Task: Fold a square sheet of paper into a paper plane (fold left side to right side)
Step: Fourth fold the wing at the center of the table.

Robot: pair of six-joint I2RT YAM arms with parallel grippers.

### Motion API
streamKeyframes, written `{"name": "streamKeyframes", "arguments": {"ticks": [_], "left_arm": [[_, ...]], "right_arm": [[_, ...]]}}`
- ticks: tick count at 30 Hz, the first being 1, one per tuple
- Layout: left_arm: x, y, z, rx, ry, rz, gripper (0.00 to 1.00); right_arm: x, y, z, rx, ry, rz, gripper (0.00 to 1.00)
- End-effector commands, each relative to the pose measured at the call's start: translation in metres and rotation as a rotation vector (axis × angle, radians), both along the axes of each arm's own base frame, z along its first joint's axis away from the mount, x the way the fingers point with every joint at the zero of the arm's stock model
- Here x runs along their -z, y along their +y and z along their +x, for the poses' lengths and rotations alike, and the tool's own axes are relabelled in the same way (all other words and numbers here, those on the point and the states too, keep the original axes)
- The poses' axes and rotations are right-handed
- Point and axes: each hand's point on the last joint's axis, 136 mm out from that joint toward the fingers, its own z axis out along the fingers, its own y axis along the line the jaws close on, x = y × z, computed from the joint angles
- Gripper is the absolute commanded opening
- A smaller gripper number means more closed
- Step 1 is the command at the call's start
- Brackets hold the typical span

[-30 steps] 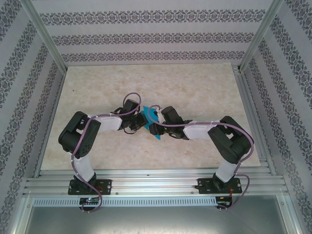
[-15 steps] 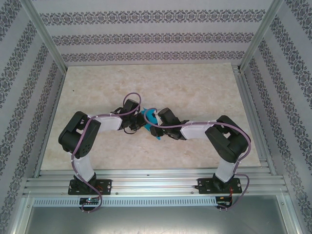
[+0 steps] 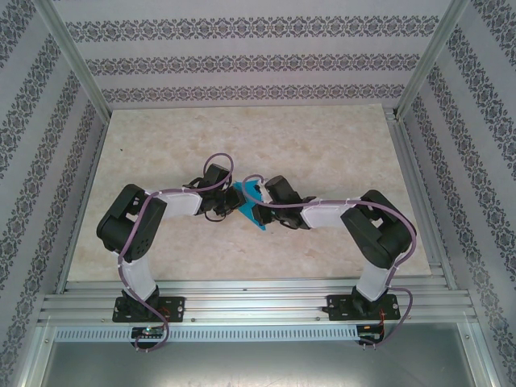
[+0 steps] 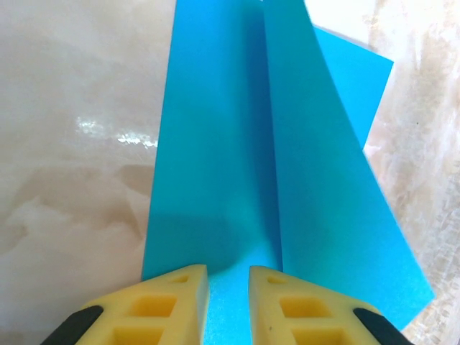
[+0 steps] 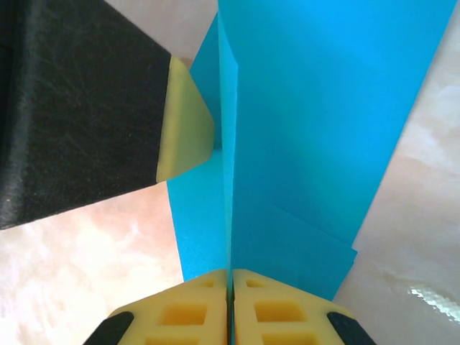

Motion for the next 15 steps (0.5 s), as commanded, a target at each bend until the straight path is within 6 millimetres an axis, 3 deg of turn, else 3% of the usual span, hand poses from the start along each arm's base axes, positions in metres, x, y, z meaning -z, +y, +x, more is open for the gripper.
{"name": "streamKeyframes", "arguments": {"ticks": [1,15], "left_arm": [[0.021,0.009,-0.014,0.014,0.044,0.081,0.24],[0.026,0.013,-0.017,0.012,0.054,0.096,0.24]], "right_arm": [[-0.016,0.004,0.003,0.007,0.006,0.107,0.09],[-0.006,-0.007,0.006,0.065,0.129,0.282,0.09]]}}
